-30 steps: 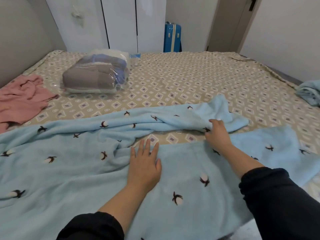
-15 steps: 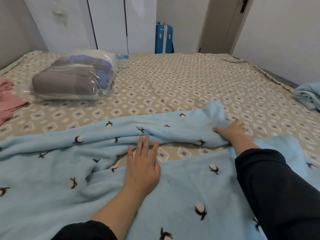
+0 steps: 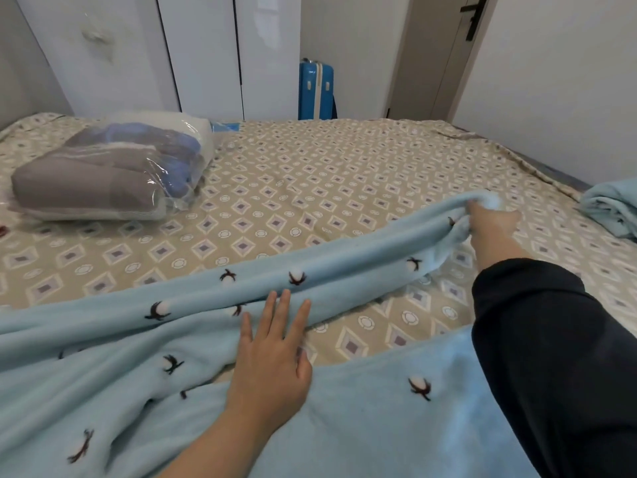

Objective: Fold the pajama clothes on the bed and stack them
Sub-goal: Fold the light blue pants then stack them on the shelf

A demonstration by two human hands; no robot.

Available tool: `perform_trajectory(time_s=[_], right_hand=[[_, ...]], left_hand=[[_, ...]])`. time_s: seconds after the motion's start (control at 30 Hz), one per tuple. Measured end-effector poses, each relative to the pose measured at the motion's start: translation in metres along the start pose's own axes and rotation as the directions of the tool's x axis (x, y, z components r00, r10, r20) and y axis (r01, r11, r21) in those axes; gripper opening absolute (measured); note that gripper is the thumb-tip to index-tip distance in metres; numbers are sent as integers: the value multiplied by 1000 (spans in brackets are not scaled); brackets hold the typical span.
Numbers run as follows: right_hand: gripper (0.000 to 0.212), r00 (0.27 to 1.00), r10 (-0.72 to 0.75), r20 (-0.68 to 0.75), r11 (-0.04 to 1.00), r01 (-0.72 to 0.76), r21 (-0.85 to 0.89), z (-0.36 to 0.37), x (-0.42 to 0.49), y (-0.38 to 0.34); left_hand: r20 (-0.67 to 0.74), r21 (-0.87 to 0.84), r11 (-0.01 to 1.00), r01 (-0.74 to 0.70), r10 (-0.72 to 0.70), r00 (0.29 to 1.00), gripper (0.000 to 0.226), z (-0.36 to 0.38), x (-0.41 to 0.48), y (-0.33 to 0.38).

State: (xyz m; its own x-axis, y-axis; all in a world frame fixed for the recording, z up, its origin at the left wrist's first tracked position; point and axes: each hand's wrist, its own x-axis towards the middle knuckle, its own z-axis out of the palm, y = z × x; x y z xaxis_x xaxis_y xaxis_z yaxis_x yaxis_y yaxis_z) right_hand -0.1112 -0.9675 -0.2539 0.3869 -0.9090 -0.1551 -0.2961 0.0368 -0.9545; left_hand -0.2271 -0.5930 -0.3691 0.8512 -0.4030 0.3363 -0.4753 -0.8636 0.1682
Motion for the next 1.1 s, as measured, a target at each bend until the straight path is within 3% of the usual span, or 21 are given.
perform_trajectory(time_s=[0.07, 0.13, 0.33, 0.47, 0.57, 0.63, 0.7, 0.77, 0.8, 0.87, 0.93, 0.97, 1.03, 1.1], right_hand=[[105, 994, 105, -11, 979, -106, -172, 0, -3, 13], [101, 989, 147, 19, 949, -136, -286, -2, -6, 36], [74, 962, 237, 135, 971, -230, -60, 2, -27, 67], [21, 916, 260, 307, 962, -272, -4, 20, -57, 73], [22, 923, 234, 305, 962, -265, 65, 6, -64, 68], [32, 977, 105, 188, 985, -128, 112, -9, -61, 66], [40, 996, -33, 87, 999, 31, 25, -23, -61, 68], [61, 992, -102, 72, 947, 119, -300, -31, -62, 76], [76, 989, -127, 79, 841, 149, -521, -31, -63, 79], [88, 952, -286, 111, 603, 268, -751, -29, -64, 83], [77, 835, -505, 220, 449, 471, -759, -16, -66, 79], [68, 765, -565, 311, 382, 576, -723, -6, -69, 76], [53, 682, -539, 495, 355, 716, -601, 16, -74, 73], [52, 694, -363, 622, 394, 719, -572, 33, -78, 73]], left_hand=[[36, -3, 1000, 21, -21, 999, 67, 1, 1, 0], [80, -7, 999, 46, -45, 996, 70, 1, 2, 0], [29, -43, 996, 80, -79, 996, 62, 3, 3, -1], [2, -21, 992, 122, -122, 992, 47, -2, 12, 1], [80, 72, 996, 44, -49, 996, 31, -21, 28, 0], [142, 7, 999, -39, 38, 989, 21, -38, 38, 0], [209, -113, 984, -137, 158, 965, 11, -46, 43, 0], [359, -196, 966, -168, 230, 905, 32, -51, 46, -3], [382, -248, 962, -115, 206, 901, 39, -52, 48, -7], [253, -315, 949, 5, 79, 964, 33, -53, 57, -16], [59, -294, 945, 144, -132, 989, 19, -50, 73, -33], [34, -254, 941, 223, -222, 974, 23, -48, 80, -42], [156, -106, 924, 368, -350, 924, 50, -41, 92, -65], [310, 24, 883, 469, -453, 836, 69, -30, 101, -84]])
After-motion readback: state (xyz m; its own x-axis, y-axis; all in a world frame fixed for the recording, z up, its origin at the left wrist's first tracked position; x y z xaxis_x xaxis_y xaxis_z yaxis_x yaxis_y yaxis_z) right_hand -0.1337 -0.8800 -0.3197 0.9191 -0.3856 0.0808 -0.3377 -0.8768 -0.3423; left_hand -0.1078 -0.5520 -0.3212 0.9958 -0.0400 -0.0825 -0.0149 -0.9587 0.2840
